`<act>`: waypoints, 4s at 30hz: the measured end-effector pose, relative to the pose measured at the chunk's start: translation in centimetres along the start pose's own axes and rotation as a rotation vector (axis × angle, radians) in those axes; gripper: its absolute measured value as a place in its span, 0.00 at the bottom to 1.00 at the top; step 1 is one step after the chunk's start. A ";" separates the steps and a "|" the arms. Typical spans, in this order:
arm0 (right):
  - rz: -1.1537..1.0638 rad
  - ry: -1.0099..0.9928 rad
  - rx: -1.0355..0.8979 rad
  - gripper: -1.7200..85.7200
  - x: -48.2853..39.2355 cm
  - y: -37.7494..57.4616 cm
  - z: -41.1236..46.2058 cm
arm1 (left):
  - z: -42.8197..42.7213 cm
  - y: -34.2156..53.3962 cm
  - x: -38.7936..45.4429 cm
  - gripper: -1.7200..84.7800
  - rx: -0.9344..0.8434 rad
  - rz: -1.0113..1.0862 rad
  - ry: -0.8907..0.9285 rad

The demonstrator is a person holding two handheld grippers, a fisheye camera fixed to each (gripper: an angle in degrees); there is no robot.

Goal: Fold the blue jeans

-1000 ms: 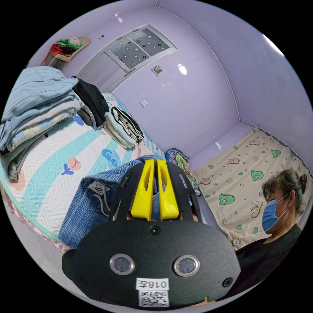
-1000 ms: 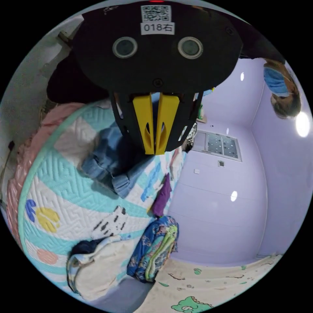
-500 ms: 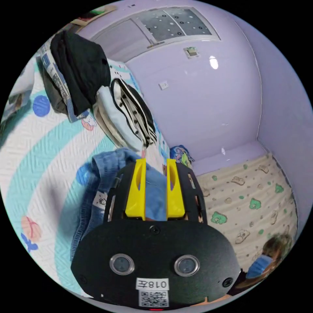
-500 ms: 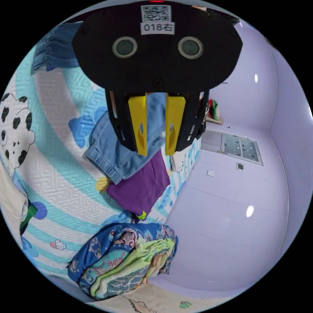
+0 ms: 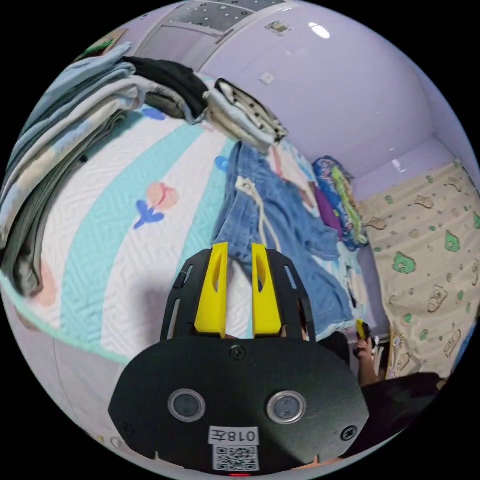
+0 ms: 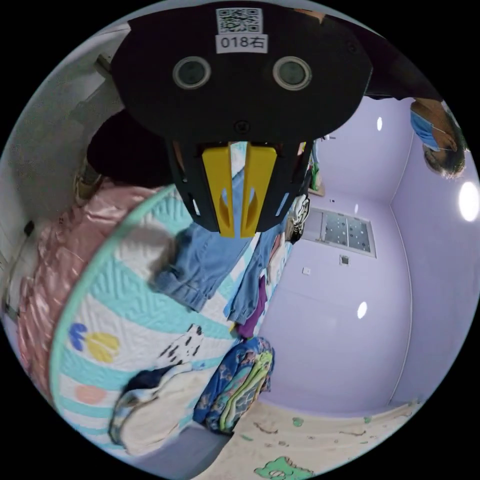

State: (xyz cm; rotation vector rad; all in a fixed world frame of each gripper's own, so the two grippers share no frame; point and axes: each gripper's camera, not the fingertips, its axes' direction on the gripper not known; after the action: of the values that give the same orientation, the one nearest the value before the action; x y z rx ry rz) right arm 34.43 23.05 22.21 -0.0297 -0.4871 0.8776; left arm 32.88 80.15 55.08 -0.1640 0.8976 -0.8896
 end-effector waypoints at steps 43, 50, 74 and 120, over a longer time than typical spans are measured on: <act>0.049 0.114 0.065 0.03 2.4 4.9 -12.3 | 2.9 11.1 -8.4 0.07 0.179 -0.331 0.370; 0.048 0.151 0.009 0.09 3.3 1.2 -10.0 | -5.8 16.3 -12.1 0.07 0.277 -0.284 0.254; 0.262 0.100 0.102 0.14 6.0 -8.7 -7.8 | -10.2 21.0 -17.5 0.07 0.200 -0.299 0.223; -0.244 0.483 -0.107 0.03 -11.7 -11.7 12.0 | 13.9 -21.1 -5.2 0.18 -0.093 0.272 -0.179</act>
State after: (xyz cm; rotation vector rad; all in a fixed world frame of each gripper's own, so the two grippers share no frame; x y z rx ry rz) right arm 31.66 4.71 30.89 -0.2689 -0.0809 0.5763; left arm 28.81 67.20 77.05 -0.1937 0.7723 -0.5710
